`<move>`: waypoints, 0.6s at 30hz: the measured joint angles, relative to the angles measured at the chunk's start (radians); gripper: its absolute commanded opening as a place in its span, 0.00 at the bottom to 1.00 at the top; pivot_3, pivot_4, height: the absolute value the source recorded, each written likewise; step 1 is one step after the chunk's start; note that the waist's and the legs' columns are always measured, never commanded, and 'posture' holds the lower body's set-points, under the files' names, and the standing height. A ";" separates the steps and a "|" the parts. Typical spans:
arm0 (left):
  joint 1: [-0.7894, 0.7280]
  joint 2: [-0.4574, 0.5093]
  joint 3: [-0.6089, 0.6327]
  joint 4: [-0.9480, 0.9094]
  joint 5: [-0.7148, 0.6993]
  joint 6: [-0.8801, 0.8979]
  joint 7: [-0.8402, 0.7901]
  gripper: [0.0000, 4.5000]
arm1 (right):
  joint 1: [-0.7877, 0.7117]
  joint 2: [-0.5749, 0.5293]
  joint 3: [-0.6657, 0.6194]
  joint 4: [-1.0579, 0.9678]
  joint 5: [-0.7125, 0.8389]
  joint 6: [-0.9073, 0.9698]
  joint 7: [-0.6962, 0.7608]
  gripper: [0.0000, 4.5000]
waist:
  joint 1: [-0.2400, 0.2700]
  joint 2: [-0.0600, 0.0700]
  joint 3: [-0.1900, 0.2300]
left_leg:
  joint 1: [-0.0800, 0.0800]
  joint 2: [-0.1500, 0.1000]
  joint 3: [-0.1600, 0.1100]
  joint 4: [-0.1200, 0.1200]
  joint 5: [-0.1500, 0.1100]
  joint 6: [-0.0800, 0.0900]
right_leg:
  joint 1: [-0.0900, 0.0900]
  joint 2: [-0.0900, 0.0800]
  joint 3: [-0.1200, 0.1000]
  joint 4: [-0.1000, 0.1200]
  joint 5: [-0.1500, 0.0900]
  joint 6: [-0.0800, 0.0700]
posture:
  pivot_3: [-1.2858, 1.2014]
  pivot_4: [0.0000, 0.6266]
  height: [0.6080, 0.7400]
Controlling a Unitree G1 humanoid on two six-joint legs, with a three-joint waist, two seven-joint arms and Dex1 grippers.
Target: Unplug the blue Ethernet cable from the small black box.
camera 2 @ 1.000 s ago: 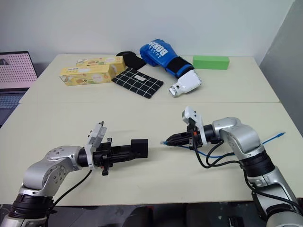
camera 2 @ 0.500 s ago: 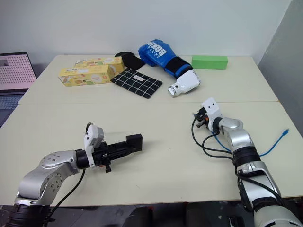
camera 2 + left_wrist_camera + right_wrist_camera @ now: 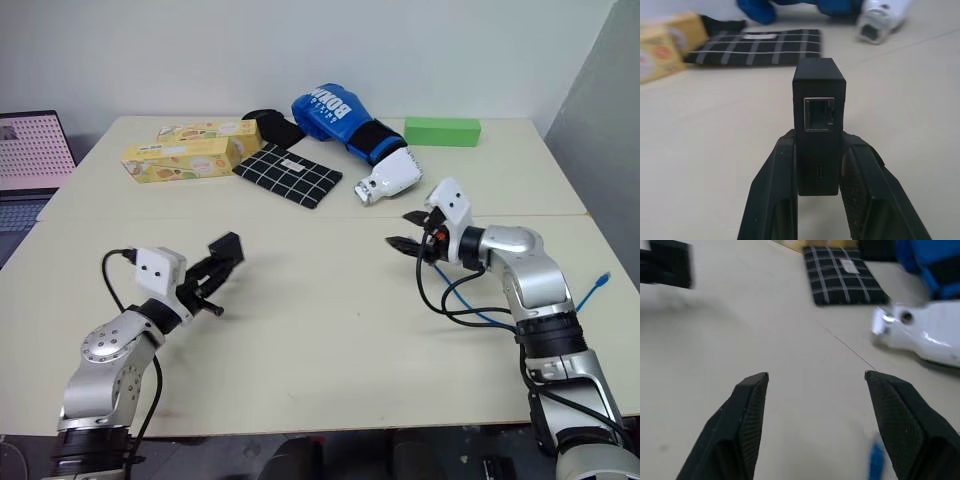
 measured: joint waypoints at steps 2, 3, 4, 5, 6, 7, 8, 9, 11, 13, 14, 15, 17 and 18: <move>-0.003 -0.021 0.024 0.065 0.021 -0.068 0.052 0.17 | 0.000 0.028 0.035 -0.078 0.024 0.041 0.013 0.70 | 0.001 0.000 0.000 | 0.000 0.000 0.000 0.000 0.000 0.000 | 0.000 0.000 0.000 0.000 0.000 0.000 | 0.52 0.24 1.00; -0.006 -0.029 0.032 0.101 0.029 -0.106 0.071 0.17 | -0.001 0.044 0.054 -0.099 0.028 0.054 0.011 0.70 | 0.004 0.000 0.000 | 0.000 0.000 -0.001 0.000 0.000 0.000 | 0.000 -0.001 -0.001 0.000 0.000 0.000 | 0.52 0.24 1.00; -0.012 -0.039 0.045 0.148 0.039 -0.156 0.092 0.17 | -0.005 0.065 0.077 -0.115 0.027 0.068 0.007 0.70 | 0.005 0.000 0.000 | 0.000 0.000 0.000 0.001 0.000 0.000 | 0.000 -0.001 -0.001 0.000 0.000 0.000 | 0.52 0.24 1.00; -0.025 -0.046 0.051 0.204 0.051 -0.209 0.113 0.17 | -0.006 0.089 0.110 -0.134 0.026 0.081 0.007 0.70 | 0.005 0.000 0.000 | -0.001 0.000 -0.001 0.001 0.000 0.000 | 0.000 -0.001 -0.001 0.000 0.000 0.000 | 0.52 0.24 1.00; -0.041 -0.052 0.054 0.256 0.058 -0.252 0.123 0.17 | -0.006 0.098 0.144 -0.150 0.024 0.083 0.011 0.70 | 0.007 0.000 0.000 | -0.001 -0.001 -0.001 0.001 0.000 0.000 | 0.000 -0.001 -0.001 0.000 0.000 0.000 | 0.52 0.24 1.00; -0.046 -0.054 0.055 0.269 0.058 -0.262 0.126 0.17 | -0.006 0.099 0.153 -0.154 0.022 0.083 0.012 0.70 | 0.009 0.000 0.000 | -0.002 -0.001 -0.001 0.002 0.000 0.000 | 0.000 -0.001 -0.002 0.000 0.000 0.000 | 0.52 0.24 1.00; -0.048 -0.056 0.057 0.289 0.059 -0.281 0.133 0.17 | -0.007 0.102 0.168 -0.160 0.017 0.083 0.015 0.70 | 0.011 -0.001 0.000 | -0.002 -0.001 -0.001 0.002 0.000 0.000 | 0.000 -0.001 -0.003 0.000 0.000 0.000 | 0.52 0.24 1.00; -0.067 -0.057 0.060 0.342 0.061 -0.309 0.138 0.17 | -0.008 0.101 0.180 -0.161 0.006 0.082 0.016 0.70 | 0.014 -0.001 -0.001 | -0.002 -0.002 -0.002 0.002 0.000 0.000 | 0.000 -0.001 -0.003 0.000 0.000 0.000 | 0.52 0.24 1.00; -0.099 -0.057 0.065 0.433 0.063 -0.340 0.156 0.33 | -0.008 0.101 0.199 -0.164 -0.007 0.079 0.019 0.71 | 0.014 -0.001 -0.001 | -0.002 -0.003 -0.001 0.002 0.000 0.000 | 0.000 -0.001 -0.002 0.000 0.001 0.001 | 0.52 0.24 1.00; -0.112 -0.057 0.065 0.472 0.060 -0.353 0.155 0.40 | -0.007 0.101 0.209 -0.165 -0.009 0.078 0.021 0.71 | 0.011 -0.002 -0.001 | -0.002 -0.003 -0.001 0.002 0.000 0.000 | 0.000 -0.001 -0.002 0.000 0.001 0.001 | 0.52 0.24 1.00; -0.119 -0.057 0.066 0.492 0.053 -0.366 0.143 0.44 | -0.007 0.100 0.211 -0.165 -0.012 0.078 0.022 0.71 | 0.010 -0.002 -0.001 | -0.001 -0.002 -0.001 0.002 0.000 0.000 | 0.000 -0.001 -0.002 0.000 0.001 0.001 | 0.52 0.24 1.00; -0.121 -0.057 0.067 0.497 0.050 -0.369 0.138 0.48 | -0.007 0.099 0.211 -0.165 -0.013 0.078 0.022 0.71 | 0.010 -0.001 -0.001 | -0.001 -0.002 -0.001 0.002 0.000 0.000 | 0.000 -0.001 -0.002 0.000 0.001 0.001 | 0.52 0.24 1.00; -0.123 -0.057 0.069 0.508 0.038 -0.381 0.121 0.58 | -0.007 0.098 0.211 -0.169 -0.017 0.079 0.024 0.71 | 0.010 -0.001 -0.001 | -0.001 -0.002 -0.001 0.002 0.000 0.000 | 0.000 -0.001 -0.002 0.000 0.001 0.001 | 0.52 0.24 1.00; -0.120 -0.057 0.070 0.508 0.033 -0.382 0.114 0.63 | -0.006 0.097 0.211 -0.171 -0.019 0.079 0.024 0.71 | 0.009 -0.001 -0.001 | -0.001 -0.002 -0.001 0.002 0.000 0.000 | 0.000 -0.001 -0.002 0.000 0.001 0.001 | 0.52 0.24 1.00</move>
